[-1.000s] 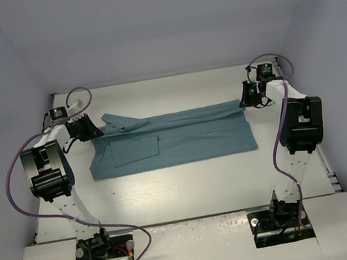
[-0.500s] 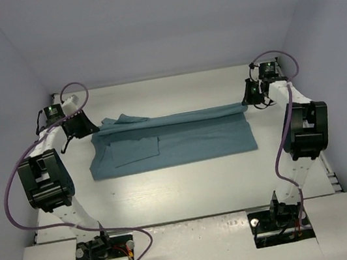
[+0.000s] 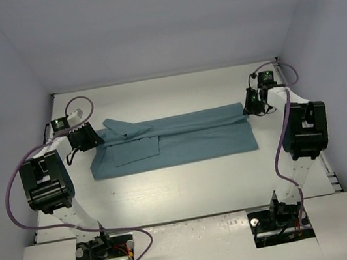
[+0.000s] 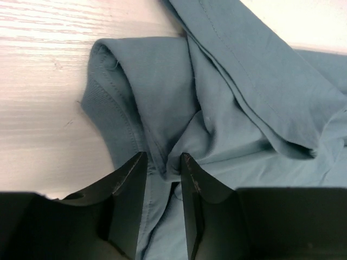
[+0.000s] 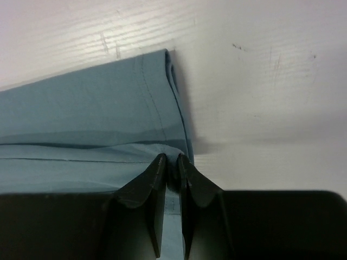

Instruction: Fold and stack the t-shirts

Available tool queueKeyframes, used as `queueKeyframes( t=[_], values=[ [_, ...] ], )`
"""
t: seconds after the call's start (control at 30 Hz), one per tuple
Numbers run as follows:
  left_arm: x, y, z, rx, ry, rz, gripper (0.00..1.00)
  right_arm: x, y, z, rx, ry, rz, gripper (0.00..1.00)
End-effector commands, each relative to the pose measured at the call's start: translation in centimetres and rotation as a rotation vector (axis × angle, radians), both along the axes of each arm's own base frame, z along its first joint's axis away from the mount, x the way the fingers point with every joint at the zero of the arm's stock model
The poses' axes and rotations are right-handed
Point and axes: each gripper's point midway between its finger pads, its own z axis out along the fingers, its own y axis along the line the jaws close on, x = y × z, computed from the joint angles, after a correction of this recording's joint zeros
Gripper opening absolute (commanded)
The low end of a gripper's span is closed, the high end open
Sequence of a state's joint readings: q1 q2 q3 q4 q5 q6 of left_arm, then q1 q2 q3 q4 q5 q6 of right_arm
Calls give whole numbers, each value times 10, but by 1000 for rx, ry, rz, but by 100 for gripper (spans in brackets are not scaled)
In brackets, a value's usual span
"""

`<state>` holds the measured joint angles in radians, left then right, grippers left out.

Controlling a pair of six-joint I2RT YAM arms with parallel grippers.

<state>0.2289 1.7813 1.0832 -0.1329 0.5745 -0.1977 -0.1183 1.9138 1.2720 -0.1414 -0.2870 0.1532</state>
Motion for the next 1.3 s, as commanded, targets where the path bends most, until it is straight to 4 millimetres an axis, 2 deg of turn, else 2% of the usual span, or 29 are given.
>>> queueKeyframes(
  t=[0.0, 0.1, 0.17, 0.27, 0.43, 0.47, 0.5, 0.7, 0.8, 0.87, 0.93, 1.0, 1.07, 1.1, 1.17, 1.27],
  values=[
    [24, 12, 77, 56, -283, 49, 35, -5, -7, 31, -21, -76, -91, 16],
    [21, 18, 92, 83, -323, 100, 38, -24, -13, 33, -53, -70, -156, 17],
    [19, 20, 99, 83, -335, 123, 39, -31, -17, 39, -76, -85, -184, 18],
    [22, 18, 112, 55, -356, 136, 40, -31, -17, 66, -126, -163, -182, 23],
    [31, 2, 133, 73, -353, 102, 41, -1, 12, 112, -168, -301, -61, 32],
    [31, -1, 138, 93, -343, 81, 42, 2, 30, 112, -167, -306, -15, 33],
    [28, -5, 133, 102, -312, 74, 42, 5, 40, 113, -163, -312, 14, 34],
    [36, -24, 144, 144, -257, 51, 44, 26, 80, 104, -81, -308, 154, 35],
    [40, -27, 137, 160, -201, 48, 47, 34, 119, 110, -57, -338, 279, 37],
    [40, -43, 128, 171, -164, 3, 47, 34, 158, 111, -39, -357, 415, 42],
    [38, -66, 125, 180, -152, -57, 47, 31, 192, 110, -30, -371, 526, 46],
    [37, -78, 122, 171, -135, -70, 47, 27, 231, 119, -25, -417, 655, 48],
    [37, -82, 118, 148, -108, -55, 47, 25, 261, 117, 5, -428, 743, 54],
    [38, -80, 117, 141, -91, -17, 47, 27, 277, 129, 26, -461, 784, 57],
    [39, -77, 110, 145, -53, 15, 47, 22, 311, 127, 45, -478, 878, 63],
    [47, -73, 112, 146, -42, 63, 47, 16, 353, 132, 71, -518, 982, 69]
  ],
)
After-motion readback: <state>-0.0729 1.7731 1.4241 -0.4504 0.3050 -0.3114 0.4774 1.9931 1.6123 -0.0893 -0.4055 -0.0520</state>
